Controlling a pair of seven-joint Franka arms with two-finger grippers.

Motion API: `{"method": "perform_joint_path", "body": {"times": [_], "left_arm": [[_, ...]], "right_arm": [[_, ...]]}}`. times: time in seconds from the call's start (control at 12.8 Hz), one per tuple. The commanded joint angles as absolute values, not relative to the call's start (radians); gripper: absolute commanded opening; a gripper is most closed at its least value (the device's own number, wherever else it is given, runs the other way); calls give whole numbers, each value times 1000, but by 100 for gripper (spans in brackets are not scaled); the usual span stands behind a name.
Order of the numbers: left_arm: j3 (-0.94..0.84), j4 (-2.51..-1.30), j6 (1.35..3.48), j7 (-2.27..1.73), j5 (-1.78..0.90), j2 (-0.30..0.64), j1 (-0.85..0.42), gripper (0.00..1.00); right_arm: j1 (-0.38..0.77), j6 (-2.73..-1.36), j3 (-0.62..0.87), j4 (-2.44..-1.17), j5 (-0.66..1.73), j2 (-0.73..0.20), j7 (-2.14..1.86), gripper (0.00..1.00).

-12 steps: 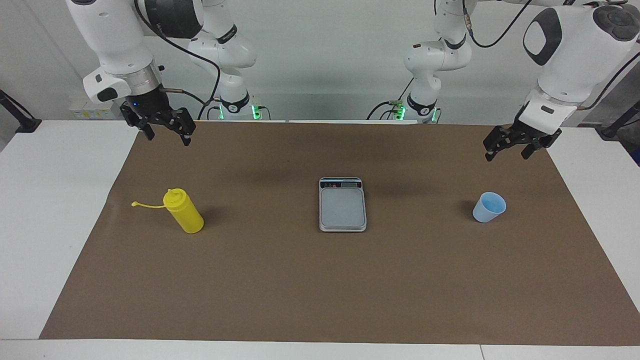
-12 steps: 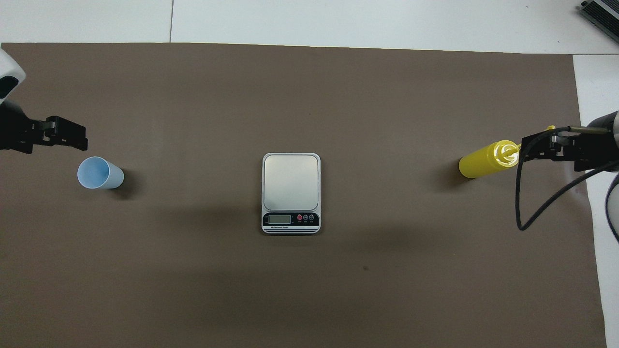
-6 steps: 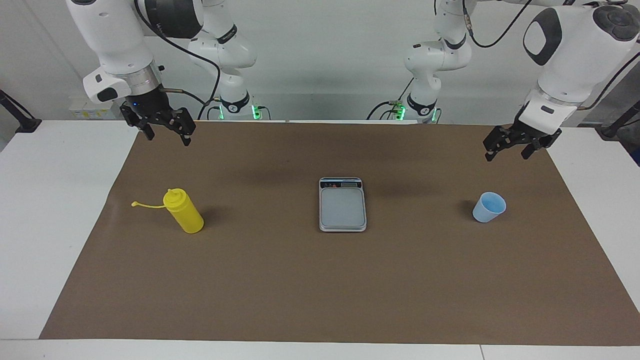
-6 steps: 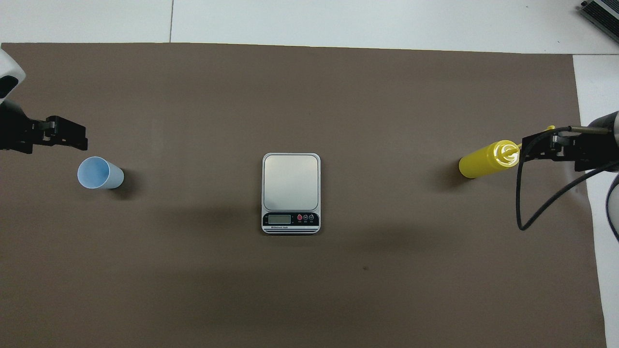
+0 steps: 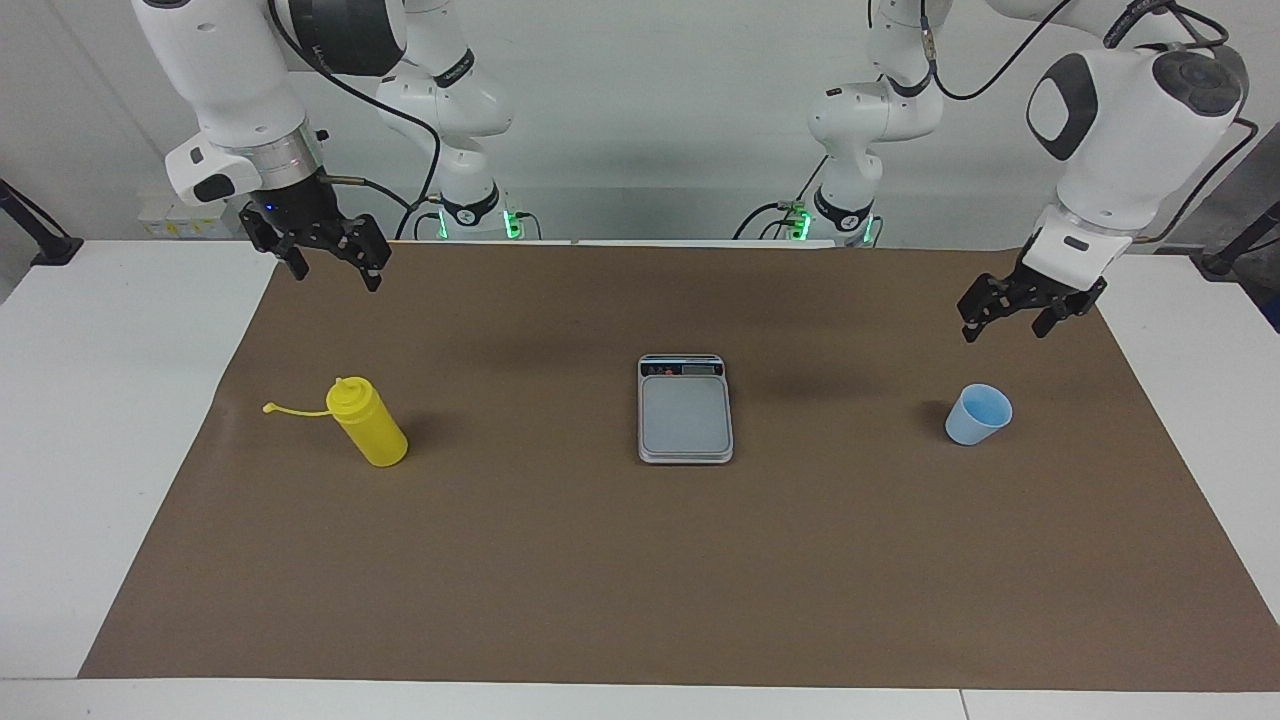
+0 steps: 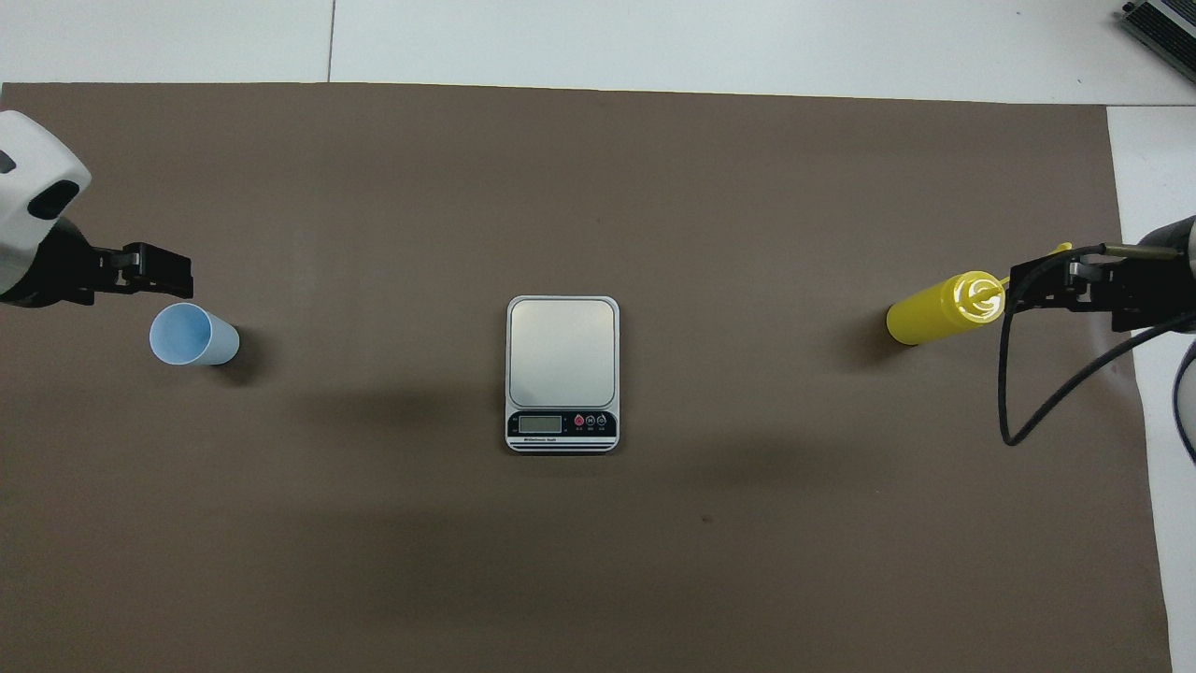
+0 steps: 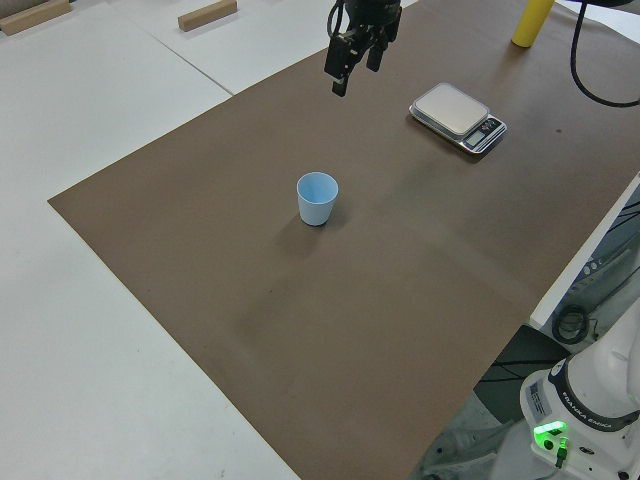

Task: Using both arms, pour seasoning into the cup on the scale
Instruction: 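Move the left gripper down around the light blue cup, then close the left gripper on the blue cup and lift it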

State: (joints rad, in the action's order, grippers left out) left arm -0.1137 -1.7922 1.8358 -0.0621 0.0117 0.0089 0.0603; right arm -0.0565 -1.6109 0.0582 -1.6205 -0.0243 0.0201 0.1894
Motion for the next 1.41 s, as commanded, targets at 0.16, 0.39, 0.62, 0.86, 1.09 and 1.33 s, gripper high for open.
{"method": "perform_joint_path", "body": {"times": [0.16,0.39,0.62,0.86,1.09,1.33], "left_arm": [[-106,-2014,2066,-20,12,-31,101,100],[-104,-2101,2170,-18,12,-14,103,100],[-104,-2170,2271,-18,11,-14,103,100],[-104,-2212,2341,-20,11,-6,103,100],[-104,-2227,2373,-20,11,23,103,100],[-104,-2240,2400,-20,11,32,101,100]], "right_arm": [[-67,-1601,61,-1632,-9,37,198,100],[-66,-1601,61,-1631,-9,37,198,100],[-64,-1601,61,-1632,-9,37,198,100],[-66,-1601,61,-1632,-9,37,198,100],[-64,-1601,61,-1631,-9,37,198,100],[-66,-1601,61,-1631,-9,37,198,100]]}}
